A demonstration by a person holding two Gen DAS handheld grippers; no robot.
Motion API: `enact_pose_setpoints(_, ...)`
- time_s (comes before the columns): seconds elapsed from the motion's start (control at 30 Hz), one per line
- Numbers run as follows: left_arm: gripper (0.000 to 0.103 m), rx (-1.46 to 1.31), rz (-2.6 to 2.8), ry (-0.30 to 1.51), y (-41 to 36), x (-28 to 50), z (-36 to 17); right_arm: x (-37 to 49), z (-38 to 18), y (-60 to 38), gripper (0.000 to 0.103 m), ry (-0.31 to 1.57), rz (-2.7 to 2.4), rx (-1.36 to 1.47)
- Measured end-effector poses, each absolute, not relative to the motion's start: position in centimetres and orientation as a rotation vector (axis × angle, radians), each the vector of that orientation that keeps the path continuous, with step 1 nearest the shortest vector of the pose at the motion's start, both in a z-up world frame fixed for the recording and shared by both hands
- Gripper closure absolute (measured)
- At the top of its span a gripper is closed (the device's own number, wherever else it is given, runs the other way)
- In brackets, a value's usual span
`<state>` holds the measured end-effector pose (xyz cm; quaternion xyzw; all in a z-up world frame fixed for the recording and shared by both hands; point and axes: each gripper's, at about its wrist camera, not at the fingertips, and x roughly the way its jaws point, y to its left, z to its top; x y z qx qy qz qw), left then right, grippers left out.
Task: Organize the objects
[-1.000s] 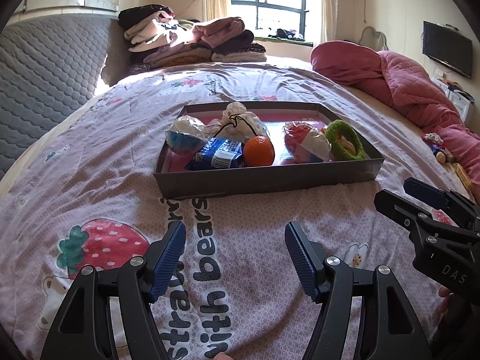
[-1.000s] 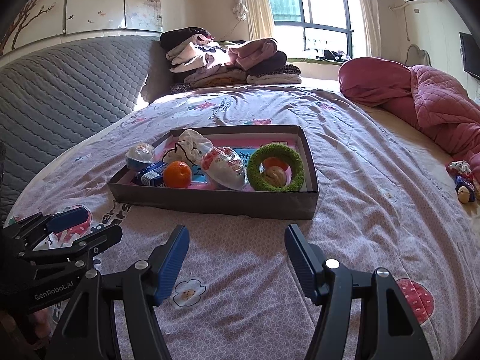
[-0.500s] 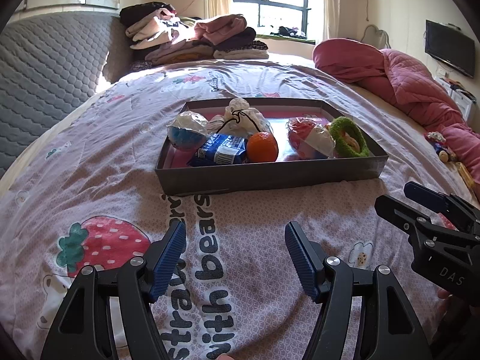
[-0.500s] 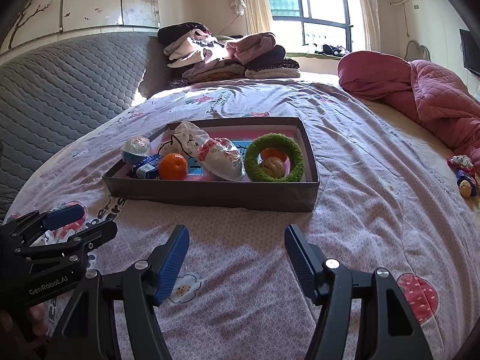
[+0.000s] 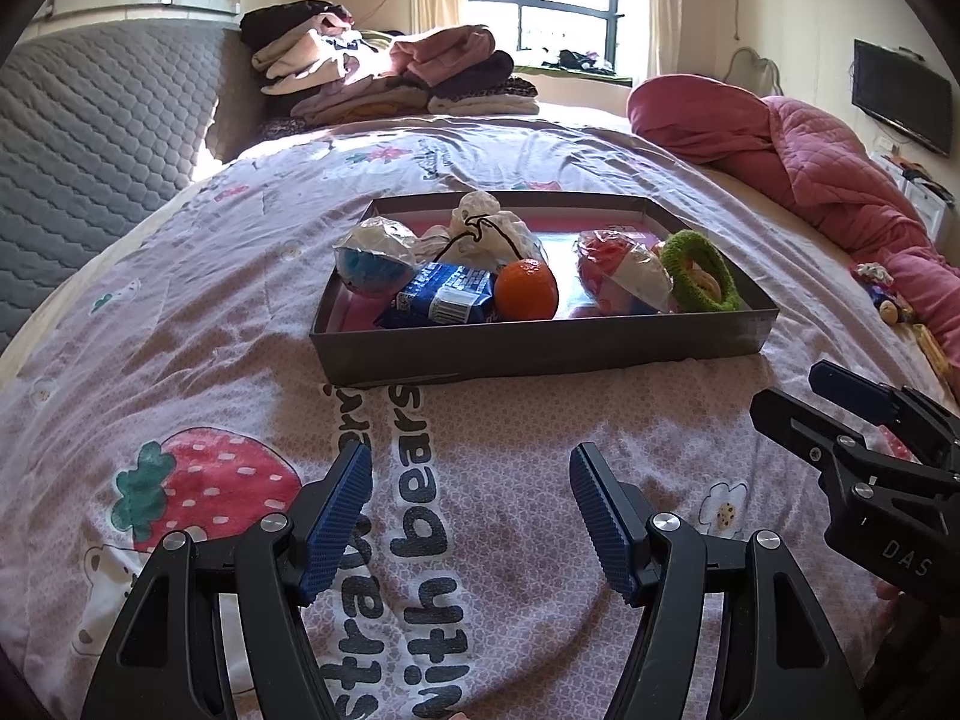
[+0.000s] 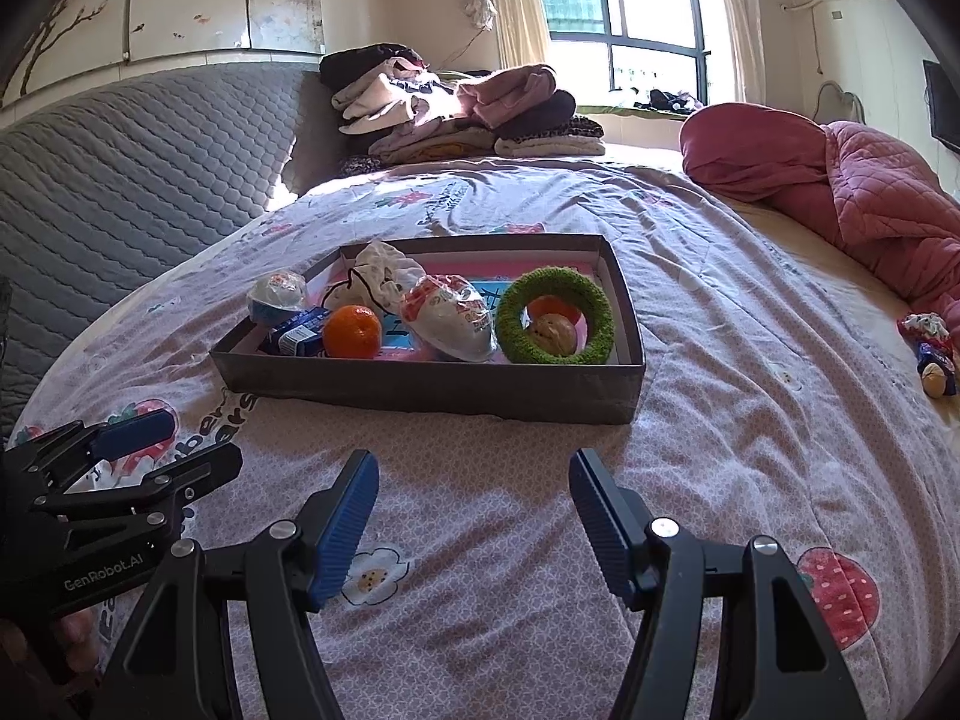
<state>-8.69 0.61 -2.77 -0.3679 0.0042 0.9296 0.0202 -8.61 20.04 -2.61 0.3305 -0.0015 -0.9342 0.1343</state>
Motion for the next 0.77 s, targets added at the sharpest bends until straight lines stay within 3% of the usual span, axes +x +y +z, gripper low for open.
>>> enact_pose_setpoints(0.77,0.033,-1.155,2.888,0.034,0.65,-8.74,-2.93,-8.69,-2.76,19.85,0.037,0.006,-2.702,0.967)
